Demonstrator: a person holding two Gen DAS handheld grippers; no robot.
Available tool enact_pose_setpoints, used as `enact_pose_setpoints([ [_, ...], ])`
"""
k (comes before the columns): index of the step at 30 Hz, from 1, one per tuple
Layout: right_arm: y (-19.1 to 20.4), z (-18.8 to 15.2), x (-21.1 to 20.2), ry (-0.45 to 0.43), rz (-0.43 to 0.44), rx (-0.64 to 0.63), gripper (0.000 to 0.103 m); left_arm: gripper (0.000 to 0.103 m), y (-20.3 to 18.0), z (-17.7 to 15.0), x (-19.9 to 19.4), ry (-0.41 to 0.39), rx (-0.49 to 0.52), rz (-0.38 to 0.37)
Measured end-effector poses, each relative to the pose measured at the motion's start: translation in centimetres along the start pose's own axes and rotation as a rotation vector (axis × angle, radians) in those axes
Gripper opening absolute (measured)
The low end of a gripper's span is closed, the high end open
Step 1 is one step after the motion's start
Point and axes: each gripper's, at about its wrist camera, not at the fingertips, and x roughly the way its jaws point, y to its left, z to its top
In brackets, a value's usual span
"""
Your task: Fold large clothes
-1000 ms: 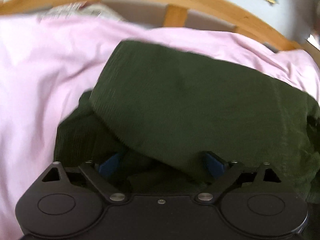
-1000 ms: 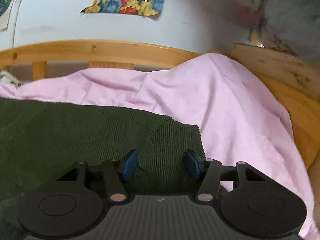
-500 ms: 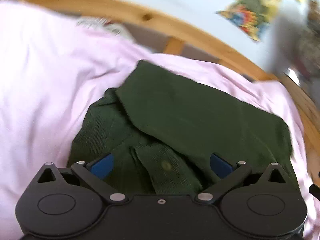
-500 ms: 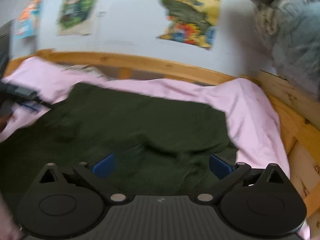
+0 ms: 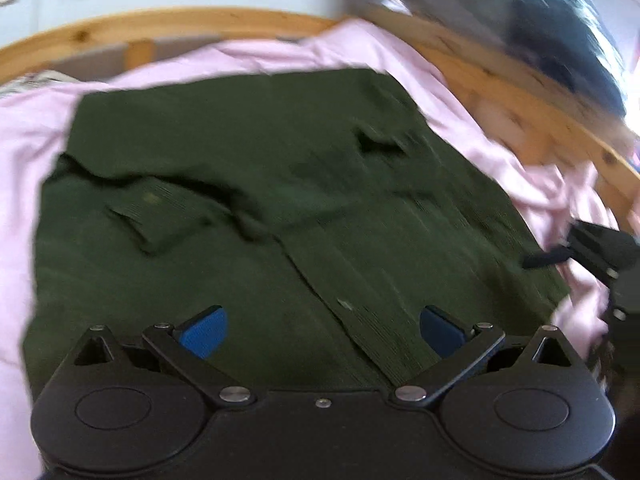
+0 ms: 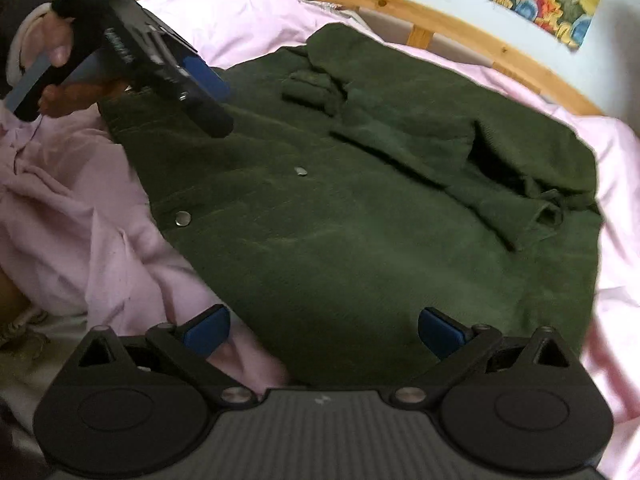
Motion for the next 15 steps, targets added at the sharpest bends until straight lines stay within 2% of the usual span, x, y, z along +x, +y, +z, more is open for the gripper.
enact_pose_setpoints([
  [5,1.0,1.2,1.8,-0.027,0.039,0.016,0.102,0.102,-0.4,-0.4,0.7,0.033,0.031,-0.054],
  [8,1.0,1.9,2.5,-0.048,-0.020,0.012,0.102,0.102,-0.2,-0.5,0.1,0.031,0.026,-0.078],
  [11,-1.1,2.3,2.0,-0.107,-0.045,0.109,0.098,0.102,-0.4,-0.7,-0.5,0.019,0.046,-0.111],
  [15,-4.9,3.3,2.2,-0.166,0.009,0.254,0.098,0.102,-1.5,-1.2,-1.6,0.012,0.110,-0.196],
])
